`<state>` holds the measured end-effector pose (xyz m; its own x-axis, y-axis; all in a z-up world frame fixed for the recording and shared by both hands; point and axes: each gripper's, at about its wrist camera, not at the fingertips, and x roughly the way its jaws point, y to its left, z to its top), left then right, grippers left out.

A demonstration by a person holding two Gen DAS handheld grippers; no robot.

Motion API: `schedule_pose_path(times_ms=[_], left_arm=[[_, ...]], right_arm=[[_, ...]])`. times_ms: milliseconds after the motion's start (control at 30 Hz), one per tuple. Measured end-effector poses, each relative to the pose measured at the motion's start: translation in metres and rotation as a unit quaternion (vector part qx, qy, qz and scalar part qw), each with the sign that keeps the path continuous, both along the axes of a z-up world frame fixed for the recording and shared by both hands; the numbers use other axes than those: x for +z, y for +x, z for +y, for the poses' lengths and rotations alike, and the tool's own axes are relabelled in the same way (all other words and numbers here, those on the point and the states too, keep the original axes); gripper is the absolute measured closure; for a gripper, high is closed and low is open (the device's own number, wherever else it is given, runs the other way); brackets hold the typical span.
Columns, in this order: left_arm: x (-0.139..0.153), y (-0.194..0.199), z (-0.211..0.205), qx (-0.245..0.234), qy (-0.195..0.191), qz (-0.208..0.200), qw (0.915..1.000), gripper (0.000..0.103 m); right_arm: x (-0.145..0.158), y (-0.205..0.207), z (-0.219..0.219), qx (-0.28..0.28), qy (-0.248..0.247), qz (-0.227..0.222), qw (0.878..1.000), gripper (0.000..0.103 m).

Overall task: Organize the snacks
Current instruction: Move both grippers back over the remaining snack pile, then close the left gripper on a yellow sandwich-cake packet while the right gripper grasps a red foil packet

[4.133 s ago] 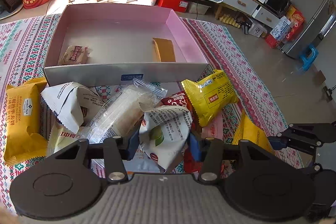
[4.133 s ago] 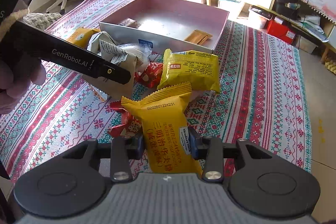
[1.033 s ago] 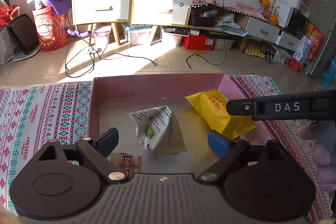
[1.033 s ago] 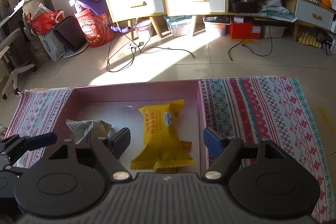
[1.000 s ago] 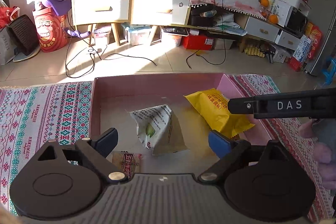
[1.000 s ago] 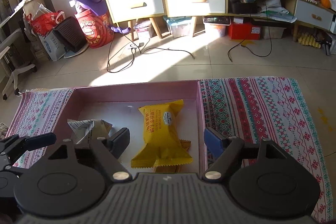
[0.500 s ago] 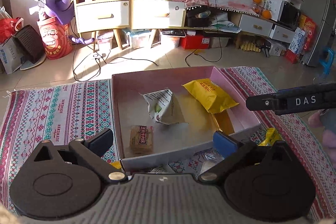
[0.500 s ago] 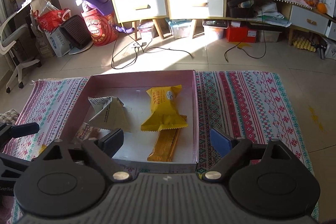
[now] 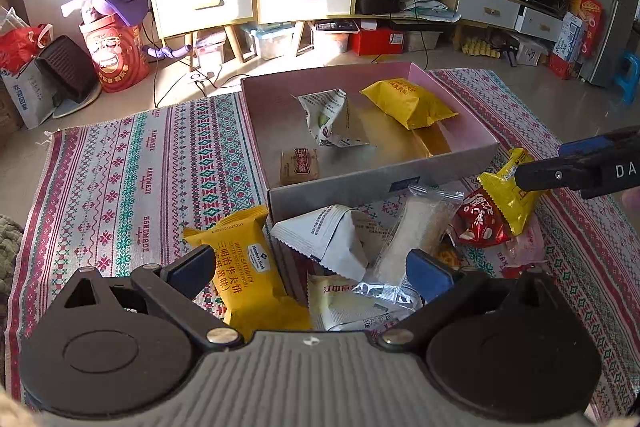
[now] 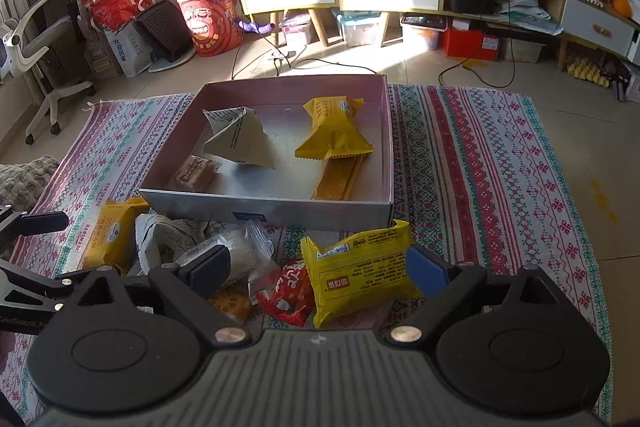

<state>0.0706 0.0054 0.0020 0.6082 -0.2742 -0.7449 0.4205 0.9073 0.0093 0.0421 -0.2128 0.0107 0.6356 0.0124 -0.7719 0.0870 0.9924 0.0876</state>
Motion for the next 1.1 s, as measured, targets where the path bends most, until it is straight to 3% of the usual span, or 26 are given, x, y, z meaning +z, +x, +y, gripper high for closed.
schedule_pose_path(times_ms=[600, 933, 1100], left_arm=[[-0.027, -0.028, 0.031, -0.016, 0.049, 0.01, 0.9986, 0.0], [-0.026, -0.001, 0.05, 0.052, 0.009, 0.031, 0.9981, 0.0], [-0.033, 0.01, 0.039, 0.065, 0.008, 0.027, 0.9975, 0.0]], right_arm=[[-0.042, -0.041, 0.027, 0.07, -0.051, 0.067, 0.994, 0.009], [-0.056, -0.041, 0.031, 0.073, -0.047, 0.103, 0.991, 0.009], [-0.062, -0.039, 0.029, 0.064, -0.044, 0.117, 0.99, 0.015]])
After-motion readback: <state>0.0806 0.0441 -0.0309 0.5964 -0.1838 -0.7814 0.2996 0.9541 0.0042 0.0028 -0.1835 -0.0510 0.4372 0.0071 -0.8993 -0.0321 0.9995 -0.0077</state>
